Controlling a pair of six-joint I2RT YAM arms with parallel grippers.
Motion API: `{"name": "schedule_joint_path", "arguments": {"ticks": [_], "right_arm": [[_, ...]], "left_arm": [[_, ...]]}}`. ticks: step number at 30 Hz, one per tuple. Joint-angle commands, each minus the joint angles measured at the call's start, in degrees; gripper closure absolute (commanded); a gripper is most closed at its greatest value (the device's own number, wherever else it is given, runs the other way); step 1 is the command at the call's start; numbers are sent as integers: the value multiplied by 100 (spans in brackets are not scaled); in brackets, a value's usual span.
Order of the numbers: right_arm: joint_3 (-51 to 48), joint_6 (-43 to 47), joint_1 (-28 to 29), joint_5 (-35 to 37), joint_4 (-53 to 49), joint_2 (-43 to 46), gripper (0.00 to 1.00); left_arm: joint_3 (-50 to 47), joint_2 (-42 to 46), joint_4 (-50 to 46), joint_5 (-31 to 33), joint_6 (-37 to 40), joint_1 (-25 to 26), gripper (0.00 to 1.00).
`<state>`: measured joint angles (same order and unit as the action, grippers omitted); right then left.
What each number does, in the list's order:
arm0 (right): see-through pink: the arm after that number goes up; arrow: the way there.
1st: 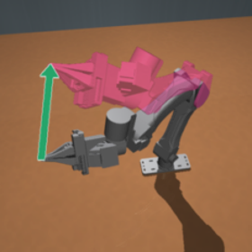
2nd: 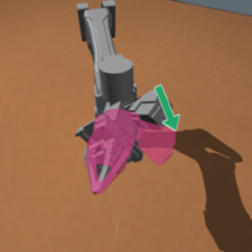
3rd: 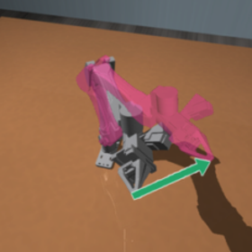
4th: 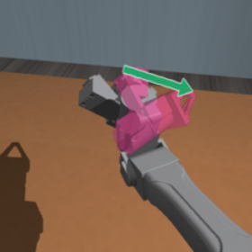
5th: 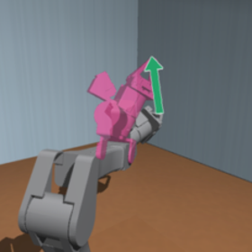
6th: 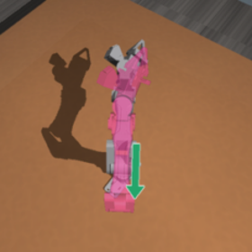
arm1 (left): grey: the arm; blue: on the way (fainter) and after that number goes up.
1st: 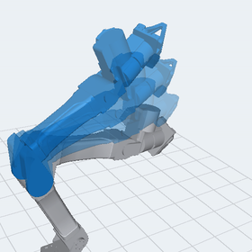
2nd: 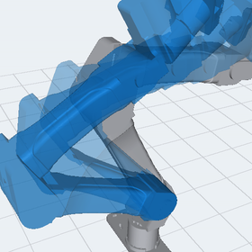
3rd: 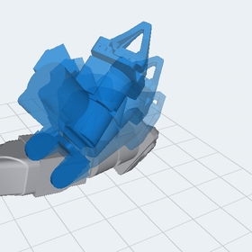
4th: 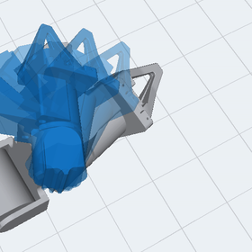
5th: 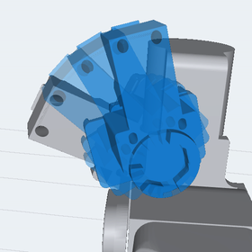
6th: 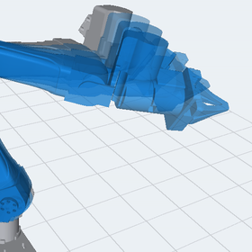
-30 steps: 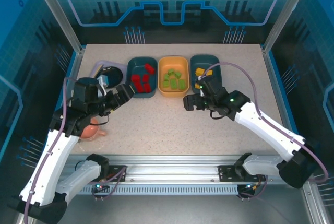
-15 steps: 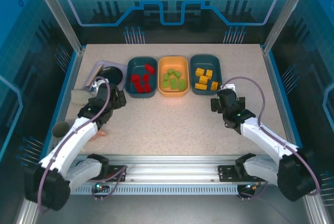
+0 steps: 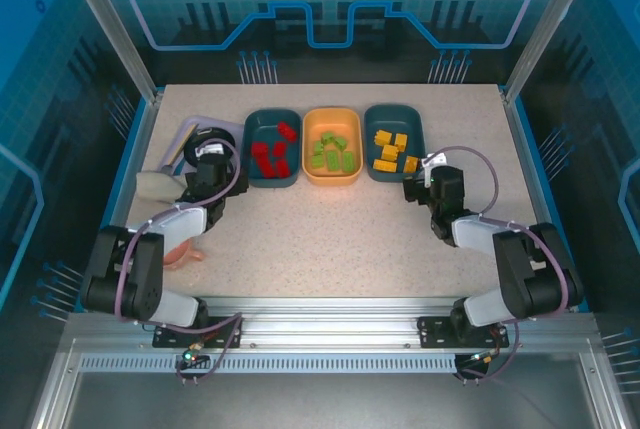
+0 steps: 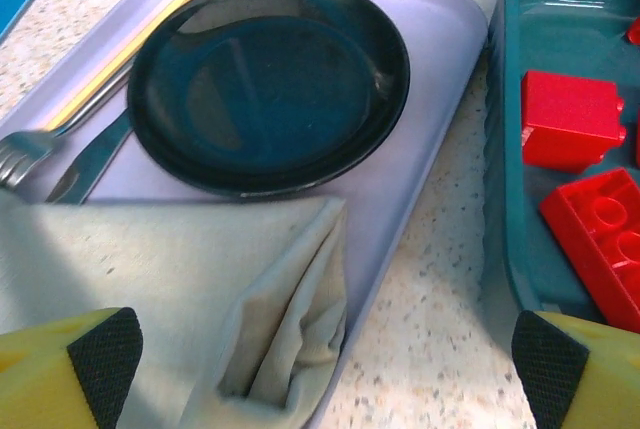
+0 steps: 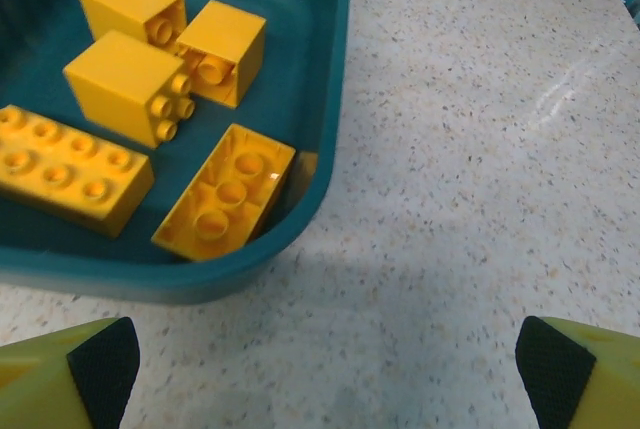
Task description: Sort the legos into containers by color
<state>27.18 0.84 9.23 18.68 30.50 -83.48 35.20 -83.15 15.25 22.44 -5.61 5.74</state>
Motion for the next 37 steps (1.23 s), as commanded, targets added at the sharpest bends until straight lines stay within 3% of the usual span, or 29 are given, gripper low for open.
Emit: {"name": "schedule_joint_path", "arguments": {"ticks": [1, 3, 7, 12, 37], "right_arm": [[-315, -222, -514, -953, 1242, -137, 0], [-562, -305, -661, -1146, 1886, -247, 0], [-429, -279, -622, -1058, 1623, -252, 0], [-367, -182, -451, -782, 1516, -265, 0], [-359, -153, -440, -778, 1511, -274, 0]], "left_arm": [[-263, -163, 1245, -583, 401, -215, 1], [-486, -285, 1808, -678, 344, -325, 1], [-805, -187, 2251, -977, 420, -336, 1], [-1257, -383, 3256, -910, 340, -398, 1], [-1241, -360, 3156, -905, 315, -402, 1]]}}
